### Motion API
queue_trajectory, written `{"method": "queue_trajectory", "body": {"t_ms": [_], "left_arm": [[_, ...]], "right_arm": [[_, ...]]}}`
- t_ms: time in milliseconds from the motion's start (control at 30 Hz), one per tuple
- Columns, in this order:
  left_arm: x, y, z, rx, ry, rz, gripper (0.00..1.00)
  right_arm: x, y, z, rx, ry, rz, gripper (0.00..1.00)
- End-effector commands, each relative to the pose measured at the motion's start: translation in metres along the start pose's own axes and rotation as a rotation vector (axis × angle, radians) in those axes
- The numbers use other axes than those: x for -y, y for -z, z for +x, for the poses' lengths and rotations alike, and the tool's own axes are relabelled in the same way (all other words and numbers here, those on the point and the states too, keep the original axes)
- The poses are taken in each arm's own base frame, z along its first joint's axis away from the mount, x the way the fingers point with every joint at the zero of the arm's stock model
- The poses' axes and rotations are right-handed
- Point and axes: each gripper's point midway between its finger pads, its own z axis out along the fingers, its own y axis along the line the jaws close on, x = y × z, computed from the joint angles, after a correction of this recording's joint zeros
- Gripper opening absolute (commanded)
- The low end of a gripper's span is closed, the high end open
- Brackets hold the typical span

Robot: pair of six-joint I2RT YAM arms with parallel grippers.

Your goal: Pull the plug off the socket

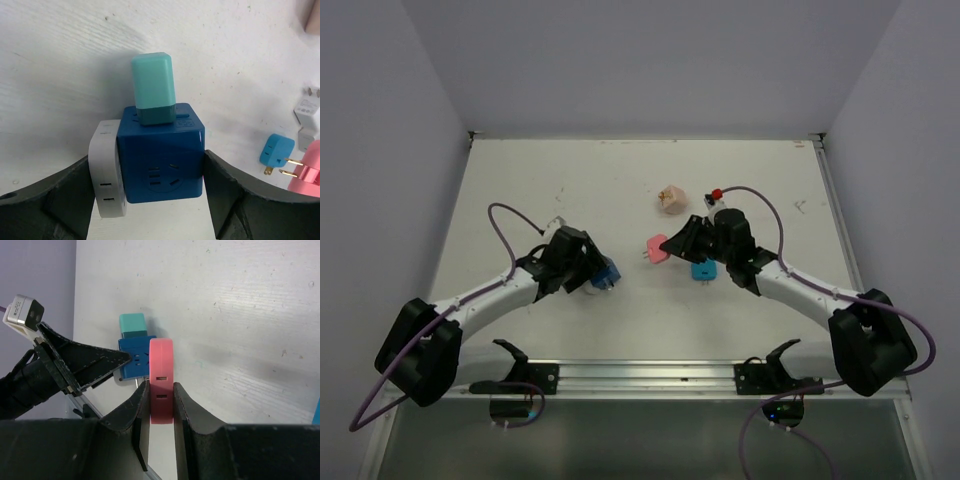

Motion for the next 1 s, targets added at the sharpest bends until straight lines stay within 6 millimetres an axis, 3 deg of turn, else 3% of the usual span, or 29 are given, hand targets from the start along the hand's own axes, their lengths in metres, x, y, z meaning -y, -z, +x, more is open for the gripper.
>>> {"method": "queue_trajectory", "body": {"t_ms": [0, 167, 400, 567, 733, 833, 967], "left_arm": [[-0.064, 0.001, -0.004, 0.043, -0.105, -0.271, 0.52], [-0.053, 0.001, -0.007, 0.041, -0.12, -0.23, 0.52], [-0.029, 0.003, -0.012, 0.028, -0.173, -0.152, 0.56], [-0.006, 0.006, -0.025, 0.028, -0.287, -0.115, 0.58], [0.014, 0.0, -0.028, -0.041, -0.499, -0.075, 0.61], [0.026, -0.003, -0.027, -0.073, -0.598, -0.02, 0.64], [0.041, -0.009, -0.024, -0.126, -0.719, 0.044, 0.72]], "right_arm": [[-0.005, 0.004, -0.01, 0.047, 0.031, -0.017, 0.0], [0.006, 0.003, -0.011, 0.054, 0.015, 0.0, 0.0], [0.045, -0.002, -0.033, 0.112, -0.005, 0.117, 0.0], [0.071, -0.02, -0.037, 0.092, -0.045, 0.174, 0.0], [0.081, -0.034, -0.031, 0.052, -0.092, 0.151, 0.02], [0.087, -0.035, -0.028, 0.039, -0.113, 0.159, 0.15], [0.099, -0.026, -0.027, 0.05, -0.102, 0.21, 0.46]]}}
